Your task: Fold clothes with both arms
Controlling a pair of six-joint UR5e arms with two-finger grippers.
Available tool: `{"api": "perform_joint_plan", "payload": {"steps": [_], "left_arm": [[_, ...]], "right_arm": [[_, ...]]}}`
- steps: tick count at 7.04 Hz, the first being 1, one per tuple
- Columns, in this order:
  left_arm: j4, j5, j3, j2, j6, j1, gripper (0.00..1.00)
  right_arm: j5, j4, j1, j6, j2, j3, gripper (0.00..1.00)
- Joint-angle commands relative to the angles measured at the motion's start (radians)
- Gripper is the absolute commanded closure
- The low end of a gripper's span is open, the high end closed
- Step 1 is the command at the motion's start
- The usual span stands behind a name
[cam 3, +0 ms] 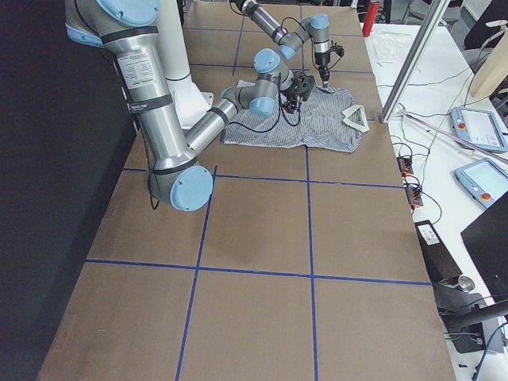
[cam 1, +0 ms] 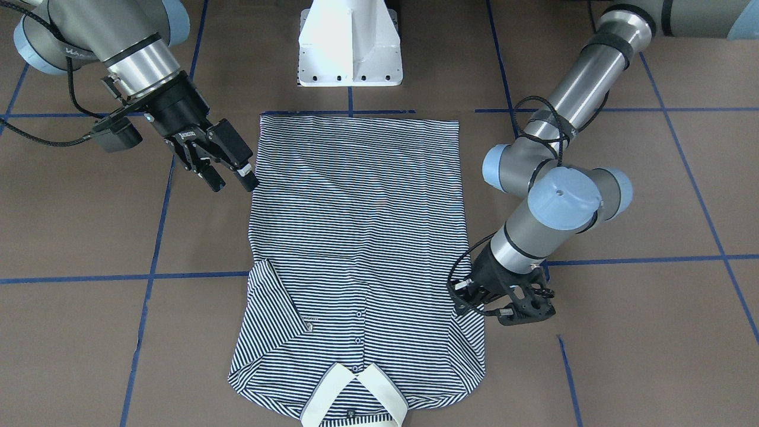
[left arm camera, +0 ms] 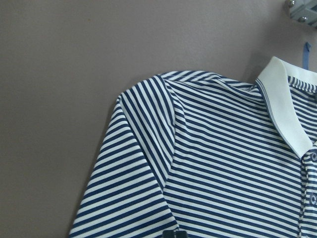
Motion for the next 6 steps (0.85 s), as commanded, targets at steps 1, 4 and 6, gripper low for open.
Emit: {"api": "perform_joint_plan", "payload": {"steps": [1,4,6], "left_arm": [[-0.032,0.044,0.063,-0.038,-0.006,0.012,1.00],[-0.071,0.047,0.109,-0.064,-0.010,0.011,1.00],[-0.074,0.064,0.123,-0.081,-0.018,0.011,1.00]], "right_arm": [[-0.005,0.002,-0.002,-0.002,-0.001,-0.016,0.00],[-0.005,0.002,-0.003,-0.002,0.003,-0.027,0.00],[-0.005,0.000,-0.003,-0.002,0.005,-0.028,0.00]]}}
